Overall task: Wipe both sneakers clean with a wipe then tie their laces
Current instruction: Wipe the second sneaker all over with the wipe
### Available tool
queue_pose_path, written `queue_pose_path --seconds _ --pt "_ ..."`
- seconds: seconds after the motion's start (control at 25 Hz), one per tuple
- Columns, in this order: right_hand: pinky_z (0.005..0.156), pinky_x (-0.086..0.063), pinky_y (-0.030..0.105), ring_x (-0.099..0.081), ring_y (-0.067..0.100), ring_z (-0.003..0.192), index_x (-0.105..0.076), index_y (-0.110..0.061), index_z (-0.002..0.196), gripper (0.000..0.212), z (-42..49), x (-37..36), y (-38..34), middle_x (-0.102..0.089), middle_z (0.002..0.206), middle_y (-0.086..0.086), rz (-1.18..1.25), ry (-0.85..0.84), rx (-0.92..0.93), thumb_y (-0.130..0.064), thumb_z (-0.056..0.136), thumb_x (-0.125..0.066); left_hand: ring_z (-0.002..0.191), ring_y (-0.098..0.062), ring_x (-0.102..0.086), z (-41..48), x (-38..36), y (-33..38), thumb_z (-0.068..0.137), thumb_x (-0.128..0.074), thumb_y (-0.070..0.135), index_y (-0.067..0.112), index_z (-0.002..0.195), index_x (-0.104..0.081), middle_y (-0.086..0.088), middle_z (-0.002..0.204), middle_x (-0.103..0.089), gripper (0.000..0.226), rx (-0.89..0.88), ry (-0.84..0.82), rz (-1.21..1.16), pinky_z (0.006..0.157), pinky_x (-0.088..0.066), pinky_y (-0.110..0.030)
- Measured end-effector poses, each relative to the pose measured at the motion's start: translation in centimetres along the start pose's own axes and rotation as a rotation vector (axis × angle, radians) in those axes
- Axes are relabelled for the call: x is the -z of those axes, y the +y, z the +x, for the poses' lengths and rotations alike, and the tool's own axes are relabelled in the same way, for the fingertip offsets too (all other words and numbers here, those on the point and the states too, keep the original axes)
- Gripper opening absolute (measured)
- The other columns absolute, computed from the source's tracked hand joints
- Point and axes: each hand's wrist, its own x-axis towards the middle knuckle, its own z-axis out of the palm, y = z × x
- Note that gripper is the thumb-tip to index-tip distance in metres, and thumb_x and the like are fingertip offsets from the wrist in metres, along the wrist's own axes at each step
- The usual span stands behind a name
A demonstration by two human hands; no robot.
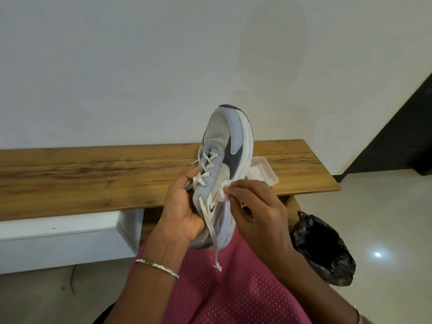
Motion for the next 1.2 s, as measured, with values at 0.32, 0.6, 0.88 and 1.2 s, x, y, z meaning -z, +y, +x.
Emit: queue_pose_path --seconds 0.32,0.6,0.88,1.2 --pt "0.081 -0.051 0.027 -0.062 0.021 0.096 -0.074 -0.002 0.104 0.016 3.1 0.3 1.2 -0.068 0.104 0.011 -0.098 0.098 -0.043 -0.004 0.089 -0.071 0.118 -0.033 -0.063 -0.3 -0.1 -0.6 0.088 -0.069 0.029 0.005 0.138 -0.06 -0.022 0.133 -0.064 0.056 -0.062 -0.007 0.068 0.108 -0.048 -0.043" --pt "0.077 -0.054 0.035 -0.062 0.028 0.099 -0.073 -0.001 0.103 0.017 2.6 0.1 0.8 -0.068 0.106 0.015 -0.216 0.035 0.025 -0.002 0.087 -0.071 0.111 -0.03 -0.069 -1.1 -1.2 -0.9 0.086 -0.066 0.026 0.006 0.127 -0.066 -0.019 0.119 -0.072 0.046 -0.188 0.058 0.217 0.102 -0.05 -0.041" --pt "0.081 -0.053 0.033 -0.062 0.023 0.099 -0.074 -0.002 0.106 0.018 0.2 -1.4 -0.6 -0.068 0.107 0.012 -0.081 0.021 -0.034 0.0 0.089 -0.069 0.107 -0.028 -0.067 -2.1 -1.7 -0.6 0.085 -0.065 0.021 -0.003 0.124 -0.064 -0.022 0.12 -0.069 0.045 -0.152 0.055 0.193 0.097 -0.052 -0.037" --pt "0.084 -0.044 0.015 -0.06 0.022 0.096 -0.074 0.001 0.102 0.014 3.6 1.2 2.4 -0.067 0.103 0.015 -0.187 0.25 -0.124 -0.004 0.091 -0.068 0.099 -0.027 -0.075 -2.0 -1.9 -0.5 0.082 -0.067 0.024 0.011 0.122 -0.069 -0.015 0.112 -0.076 0.042 -0.131 0.083 0.264 0.077 -0.057 -0.035"
